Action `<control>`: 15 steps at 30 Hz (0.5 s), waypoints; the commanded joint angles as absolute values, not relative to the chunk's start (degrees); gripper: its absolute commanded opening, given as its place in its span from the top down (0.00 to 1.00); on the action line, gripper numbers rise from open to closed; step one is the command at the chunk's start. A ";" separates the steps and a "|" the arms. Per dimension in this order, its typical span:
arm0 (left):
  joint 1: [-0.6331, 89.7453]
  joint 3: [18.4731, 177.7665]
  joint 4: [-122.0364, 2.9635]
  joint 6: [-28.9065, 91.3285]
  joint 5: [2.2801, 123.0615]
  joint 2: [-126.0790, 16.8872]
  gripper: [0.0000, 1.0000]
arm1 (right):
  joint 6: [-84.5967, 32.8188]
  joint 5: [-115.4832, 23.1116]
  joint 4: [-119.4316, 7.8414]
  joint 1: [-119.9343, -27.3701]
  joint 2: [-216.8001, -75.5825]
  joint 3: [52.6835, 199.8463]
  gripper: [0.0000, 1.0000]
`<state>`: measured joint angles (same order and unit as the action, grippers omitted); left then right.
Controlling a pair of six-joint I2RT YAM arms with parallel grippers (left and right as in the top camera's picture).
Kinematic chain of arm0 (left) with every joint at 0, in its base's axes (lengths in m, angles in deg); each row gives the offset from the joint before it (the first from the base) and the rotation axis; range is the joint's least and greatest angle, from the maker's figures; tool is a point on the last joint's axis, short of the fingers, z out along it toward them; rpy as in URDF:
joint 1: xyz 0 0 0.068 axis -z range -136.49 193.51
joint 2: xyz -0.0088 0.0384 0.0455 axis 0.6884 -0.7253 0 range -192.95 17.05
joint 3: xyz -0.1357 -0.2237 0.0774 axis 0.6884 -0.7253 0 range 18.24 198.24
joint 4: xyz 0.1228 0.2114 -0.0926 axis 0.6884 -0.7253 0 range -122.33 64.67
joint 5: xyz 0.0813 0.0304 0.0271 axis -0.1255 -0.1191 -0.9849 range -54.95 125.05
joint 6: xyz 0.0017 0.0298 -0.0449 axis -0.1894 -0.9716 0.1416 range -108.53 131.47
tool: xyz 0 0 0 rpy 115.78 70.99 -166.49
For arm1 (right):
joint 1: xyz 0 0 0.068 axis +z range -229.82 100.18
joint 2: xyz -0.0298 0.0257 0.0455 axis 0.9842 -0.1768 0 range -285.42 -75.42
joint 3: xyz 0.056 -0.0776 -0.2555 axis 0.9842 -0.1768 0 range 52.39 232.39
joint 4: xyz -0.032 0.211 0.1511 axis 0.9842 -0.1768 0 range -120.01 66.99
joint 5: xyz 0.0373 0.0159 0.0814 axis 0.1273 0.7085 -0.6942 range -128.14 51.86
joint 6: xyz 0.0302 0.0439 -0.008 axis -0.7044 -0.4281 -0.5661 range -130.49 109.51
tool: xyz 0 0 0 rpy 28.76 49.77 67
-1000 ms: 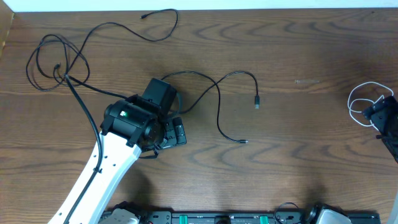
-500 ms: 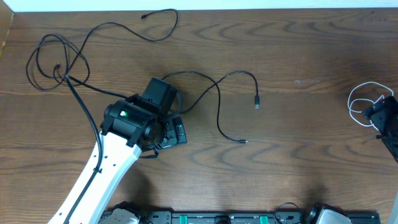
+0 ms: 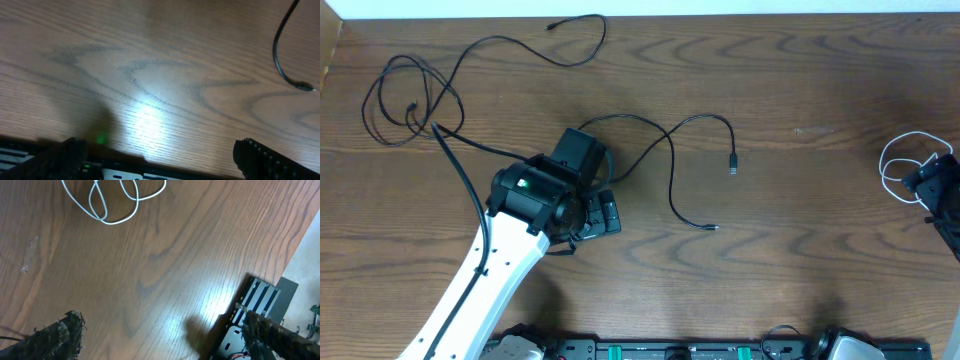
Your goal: Untangle cables
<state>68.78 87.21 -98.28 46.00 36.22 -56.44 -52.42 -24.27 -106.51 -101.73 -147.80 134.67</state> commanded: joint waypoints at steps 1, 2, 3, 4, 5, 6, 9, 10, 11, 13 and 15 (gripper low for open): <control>68.59 86.08 -98.08 46.30 35.98 -56.71 0.01 | -53.30 -23.73 -106.58 -102.01 -147.71 134.71 0.01; 68.59 86.05 -98.06 46.30 35.98 -56.71 0.01 | -53.30 -23.73 -106.58 -102.01 -147.71 134.71 0.01; 68.59 86.05 -98.04 46.30 35.98 -56.71 0.01 | -53.30 -23.73 -106.58 -102.01 -147.71 134.71 0.01; 68.59 86.05 -97.97 46.30 35.98 -56.71 0.02 | -53.30 -23.73 -106.58 -102.01 -147.71 134.71 0.01; 68.59 86.05 -97.86 46.30 35.98 -56.71 0.02 | -53.30 -23.73 -106.58 -102.01 -147.71 134.71 0.01; 68.59 86.05 -97.82 46.30 35.98 -56.71 0.02 | -53.30 -23.73 -106.58 -102.01 -147.71 134.71 0.01; 68.59 86.05 -97.69 46.30 35.98 -56.71 0.02 | -53.30 -23.73 -106.58 -102.01 -147.71 134.71 0.01; 68.59 86.05 -97.67 46.30 35.98 -56.71 0.01 | -53.30 -23.73 -106.58 -101.99 -147.71 134.71 0.01; 68.59 86.05 -97.64 46.30 35.98 -56.71 0.01 | -53.30 -23.73 -106.58 -101.99 -147.71 134.71 0.01; 68.59 86.05 -97.62 46.30 35.98 -56.71 0.02 | -53.30 -23.73 -106.58 -102.01 -147.71 134.71 0.01; 68.59 86.05 -97.62 46.30 35.98 -56.71 0.01 | -53.30 -23.73 -106.58 -102.01 -147.71 134.71 0.01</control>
